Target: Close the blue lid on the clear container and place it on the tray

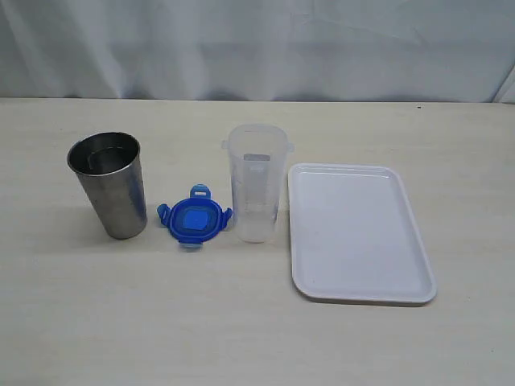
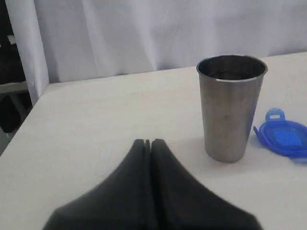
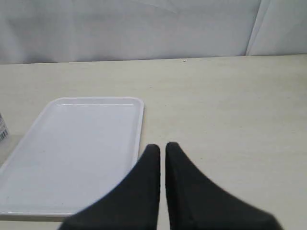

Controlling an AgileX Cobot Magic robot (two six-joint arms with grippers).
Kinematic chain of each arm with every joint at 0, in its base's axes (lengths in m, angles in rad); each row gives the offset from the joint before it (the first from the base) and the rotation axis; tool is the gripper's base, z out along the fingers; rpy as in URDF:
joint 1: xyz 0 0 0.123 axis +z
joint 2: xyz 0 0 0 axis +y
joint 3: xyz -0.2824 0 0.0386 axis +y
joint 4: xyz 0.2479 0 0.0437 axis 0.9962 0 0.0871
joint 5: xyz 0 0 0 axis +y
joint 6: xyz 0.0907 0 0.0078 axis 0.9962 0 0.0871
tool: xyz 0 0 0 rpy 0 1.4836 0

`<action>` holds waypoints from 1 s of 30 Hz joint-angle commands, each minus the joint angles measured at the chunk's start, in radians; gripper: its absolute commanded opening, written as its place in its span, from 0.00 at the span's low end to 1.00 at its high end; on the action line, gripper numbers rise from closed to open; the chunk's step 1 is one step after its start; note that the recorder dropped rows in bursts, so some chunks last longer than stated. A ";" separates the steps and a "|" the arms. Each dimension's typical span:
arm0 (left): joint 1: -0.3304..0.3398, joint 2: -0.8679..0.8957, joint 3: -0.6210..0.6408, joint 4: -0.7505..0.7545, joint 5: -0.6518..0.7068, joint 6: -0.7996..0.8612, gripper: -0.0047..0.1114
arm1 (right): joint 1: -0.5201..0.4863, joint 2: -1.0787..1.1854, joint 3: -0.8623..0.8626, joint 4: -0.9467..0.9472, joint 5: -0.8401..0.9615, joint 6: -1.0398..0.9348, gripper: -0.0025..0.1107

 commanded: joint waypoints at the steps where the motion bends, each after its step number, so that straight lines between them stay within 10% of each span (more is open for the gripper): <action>1: -0.010 -0.003 0.002 -0.069 -0.100 -0.005 0.04 | 0.003 -0.005 0.003 -0.003 0.004 0.000 0.06; 10: -0.010 -0.003 0.002 -0.064 -0.483 -0.026 0.04 | 0.003 -0.005 0.003 -0.003 0.004 0.000 0.06; 15: -0.010 -0.003 0.002 -0.008 -0.621 -0.339 0.06 | 0.003 -0.005 0.003 -0.003 0.004 0.000 0.06; 18: -0.010 -0.003 0.002 0.104 -0.676 -0.364 0.30 | 0.003 -0.005 0.003 -0.003 0.004 0.000 0.06; 21: -0.010 -0.003 0.002 0.124 -0.805 -0.401 0.84 | 0.003 -0.005 0.003 -0.003 0.004 0.000 0.06; 30: -0.010 0.652 -0.003 0.249 -1.146 -0.387 0.86 | 0.003 -0.005 0.003 -0.003 0.004 0.000 0.06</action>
